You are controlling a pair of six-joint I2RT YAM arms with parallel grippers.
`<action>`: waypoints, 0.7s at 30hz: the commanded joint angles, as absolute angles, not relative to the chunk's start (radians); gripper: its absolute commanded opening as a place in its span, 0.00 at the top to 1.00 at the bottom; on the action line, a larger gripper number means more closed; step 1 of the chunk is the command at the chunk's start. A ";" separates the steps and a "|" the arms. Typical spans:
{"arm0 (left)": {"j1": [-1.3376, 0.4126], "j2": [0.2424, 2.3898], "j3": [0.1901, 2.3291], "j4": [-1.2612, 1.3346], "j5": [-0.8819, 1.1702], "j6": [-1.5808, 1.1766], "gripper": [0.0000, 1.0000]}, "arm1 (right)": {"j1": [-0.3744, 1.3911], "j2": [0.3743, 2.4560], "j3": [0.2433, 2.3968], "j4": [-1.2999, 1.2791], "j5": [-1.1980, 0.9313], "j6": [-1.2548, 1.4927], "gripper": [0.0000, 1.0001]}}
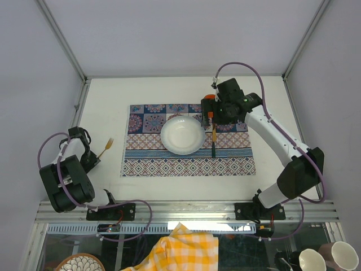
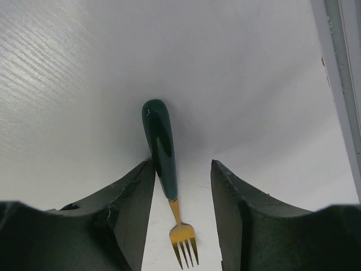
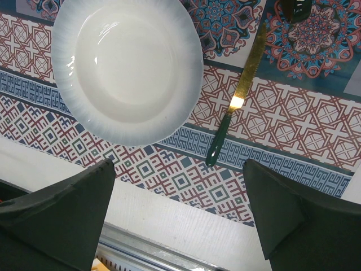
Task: Set the dinner table for one person
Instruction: Pick up the fork at the center of the board.
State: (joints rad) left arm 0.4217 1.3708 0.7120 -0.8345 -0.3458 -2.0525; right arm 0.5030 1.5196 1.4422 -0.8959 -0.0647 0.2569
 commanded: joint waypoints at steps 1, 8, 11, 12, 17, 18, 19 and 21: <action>0.457 1.412 0.697 -0.770 -0.324 -2.146 0.54 | 0.509 1.511 1.453 -0.890 -0.051 0.264 0.00; 0.522 1.498 0.654 -0.689 -0.188 -2.091 0.63 | 0.508 1.510 1.447 -0.891 -0.036 0.268 0.00; 0.544 1.529 0.652 -0.672 -0.132 -2.062 0.66 | 0.508 1.506 1.442 -0.890 -0.024 0.270 0.00; 0.550 1.538 0.654 -0.670 -0.118 -2.052 0.67 | 0.509 1.505 1.441 -0.889 -0.020 0.271 0.00; 0.566 1.595 0.690 -0.704 -0.062 -2.000 0.69 | 0.508 1.499 1.435 -0.885 -0.005 0.272 0.00; 0.567 1.611 0.706 -0.719 -0.060 -1.985 0.69 | 0.509 1.498 1.435 -0.885 -0.005 0.273 0.01; 0.570 1.627 0.721 -0.738 -0.055 -1.971 0.69 | 0.508 1.498 1.436 -0.884 -0.004 0.272 0.00; 0.578 1.673 0.759 -0.786 -0.045 -1.927 0.70 | 0.508 1.495 1.435 -0.882 0.000 0.272 0.00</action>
